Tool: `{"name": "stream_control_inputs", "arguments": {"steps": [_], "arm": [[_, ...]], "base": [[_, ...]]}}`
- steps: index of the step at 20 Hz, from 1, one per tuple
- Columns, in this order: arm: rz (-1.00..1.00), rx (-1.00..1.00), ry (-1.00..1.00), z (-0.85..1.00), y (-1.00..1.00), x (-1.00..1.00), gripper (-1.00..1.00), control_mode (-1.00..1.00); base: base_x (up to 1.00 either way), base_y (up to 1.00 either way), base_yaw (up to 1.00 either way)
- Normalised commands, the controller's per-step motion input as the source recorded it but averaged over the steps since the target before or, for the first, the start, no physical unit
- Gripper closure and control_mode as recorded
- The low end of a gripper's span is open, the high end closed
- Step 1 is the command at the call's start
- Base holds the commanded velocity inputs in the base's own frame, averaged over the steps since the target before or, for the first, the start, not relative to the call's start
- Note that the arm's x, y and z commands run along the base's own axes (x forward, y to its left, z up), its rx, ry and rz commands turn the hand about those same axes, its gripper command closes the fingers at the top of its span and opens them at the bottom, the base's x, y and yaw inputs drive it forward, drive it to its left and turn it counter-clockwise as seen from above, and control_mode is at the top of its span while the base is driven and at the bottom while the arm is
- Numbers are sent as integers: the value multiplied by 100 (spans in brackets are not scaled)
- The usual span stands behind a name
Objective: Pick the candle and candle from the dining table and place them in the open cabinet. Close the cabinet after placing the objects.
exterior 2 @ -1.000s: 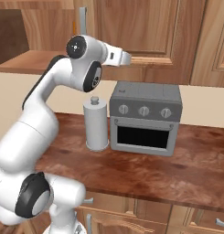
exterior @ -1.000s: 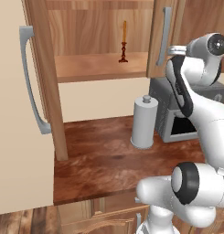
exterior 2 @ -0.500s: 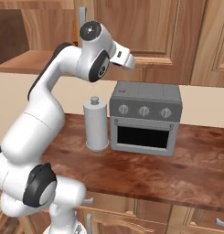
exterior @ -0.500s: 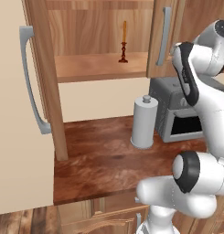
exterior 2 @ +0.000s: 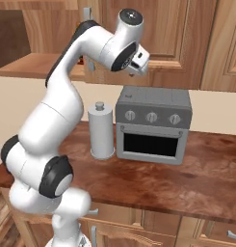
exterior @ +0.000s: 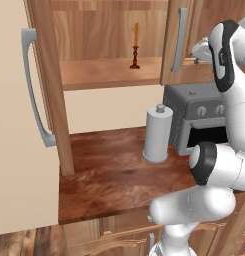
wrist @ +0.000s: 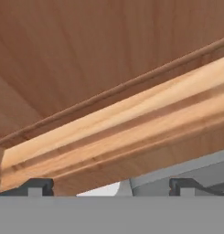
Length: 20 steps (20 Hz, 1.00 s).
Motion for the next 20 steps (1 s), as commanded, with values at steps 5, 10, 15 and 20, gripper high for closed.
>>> {"name": "stream_control_inputs", "arguments": {"steps": [5, 10, 15, 20], "arm": [[0, 5, -47, -98, -4, -62, -100, -100], [1, 0, -49, -64, 0, -100, -100, -100], [0, 0, -25, -31, 3, -96, -100, -100], [0, -17, 3, -49, 40, -18, -100, -100]], "base": [[0, 0, 0], [0, 0, 0], [0, 0, 0], [0, 0, 0]]}}
